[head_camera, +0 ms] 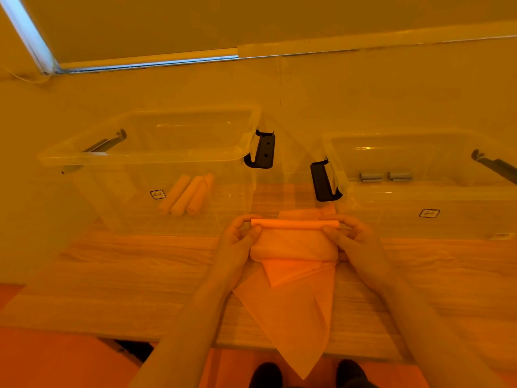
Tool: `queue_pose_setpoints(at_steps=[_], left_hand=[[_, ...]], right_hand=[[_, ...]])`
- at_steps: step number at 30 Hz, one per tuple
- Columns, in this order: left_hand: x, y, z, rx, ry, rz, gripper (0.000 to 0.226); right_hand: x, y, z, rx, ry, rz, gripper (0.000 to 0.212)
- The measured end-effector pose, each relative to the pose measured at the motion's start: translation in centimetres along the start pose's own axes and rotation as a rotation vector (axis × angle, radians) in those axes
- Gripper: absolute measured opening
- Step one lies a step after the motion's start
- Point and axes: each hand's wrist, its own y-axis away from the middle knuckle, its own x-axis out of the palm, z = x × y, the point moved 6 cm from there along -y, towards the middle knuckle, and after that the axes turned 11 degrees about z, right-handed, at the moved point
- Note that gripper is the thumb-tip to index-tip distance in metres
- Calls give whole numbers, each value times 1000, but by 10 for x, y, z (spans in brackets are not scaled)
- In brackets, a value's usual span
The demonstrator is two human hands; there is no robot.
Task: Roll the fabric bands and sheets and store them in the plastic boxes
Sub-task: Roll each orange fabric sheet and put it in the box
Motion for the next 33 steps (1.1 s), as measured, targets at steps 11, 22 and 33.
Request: queue_pose_setpoints(at_steps=[11,22,33], left_hand=[[-6,1,-2,80,-228,-84,13],[-3,2,-1,0,-169,-75,9],[-1,1,2,-24,-97,-38,18]], right_hand=[[6,0,-1,-2,-37,16,22],[-2,1,-1,15,-43,-93,17],[-2,1,0,20,-102,-48,18]])
